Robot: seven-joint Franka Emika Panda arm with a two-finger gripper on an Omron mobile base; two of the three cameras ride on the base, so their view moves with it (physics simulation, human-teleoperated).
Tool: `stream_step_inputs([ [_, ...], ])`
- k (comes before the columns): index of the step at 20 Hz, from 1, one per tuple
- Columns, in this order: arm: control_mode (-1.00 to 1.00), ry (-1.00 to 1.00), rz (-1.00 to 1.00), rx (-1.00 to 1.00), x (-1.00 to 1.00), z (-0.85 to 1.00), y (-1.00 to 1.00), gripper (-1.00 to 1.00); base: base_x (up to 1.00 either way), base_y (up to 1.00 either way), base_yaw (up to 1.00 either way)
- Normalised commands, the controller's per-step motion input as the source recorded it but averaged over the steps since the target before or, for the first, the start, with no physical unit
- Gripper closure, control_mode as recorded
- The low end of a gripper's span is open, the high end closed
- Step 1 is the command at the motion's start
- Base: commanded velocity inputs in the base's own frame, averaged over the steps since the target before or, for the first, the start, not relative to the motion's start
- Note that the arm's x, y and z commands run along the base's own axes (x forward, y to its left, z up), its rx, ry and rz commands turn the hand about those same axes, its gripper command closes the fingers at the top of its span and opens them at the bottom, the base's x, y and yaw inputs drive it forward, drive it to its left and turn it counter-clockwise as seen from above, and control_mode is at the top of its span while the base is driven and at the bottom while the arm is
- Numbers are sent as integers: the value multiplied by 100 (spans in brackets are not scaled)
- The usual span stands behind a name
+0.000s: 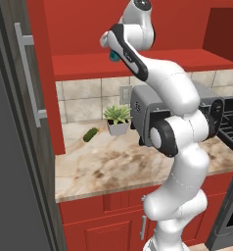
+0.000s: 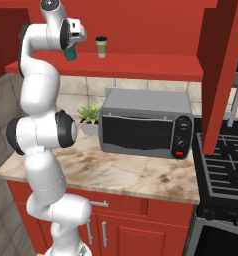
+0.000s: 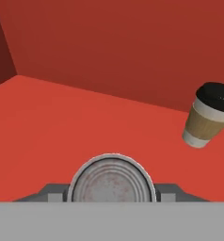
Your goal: Pick the boxed food and canned food from the counter and place them in the cabinets closest to them.
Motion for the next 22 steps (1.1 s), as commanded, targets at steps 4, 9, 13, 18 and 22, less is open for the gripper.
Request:
stream_step_inputs([
  [4, -100, 0, 0, 0, 43, -5, 9, -100, 0, 0, 0],
  [9, -100, 1, 0, 0, 25, -1, 2, -100, 0, 0, 0],
  [13, -100, 0, 0, 0, -2, 0, 0, -100, 0, 0, 0],
  [18, -100, 0, 0, 0, -23, 0, 0, -100, 0, 0, 0],
  [22, -100, -9, 0, 0, -88, -5, -2, -100, 0, 0, 0],
])
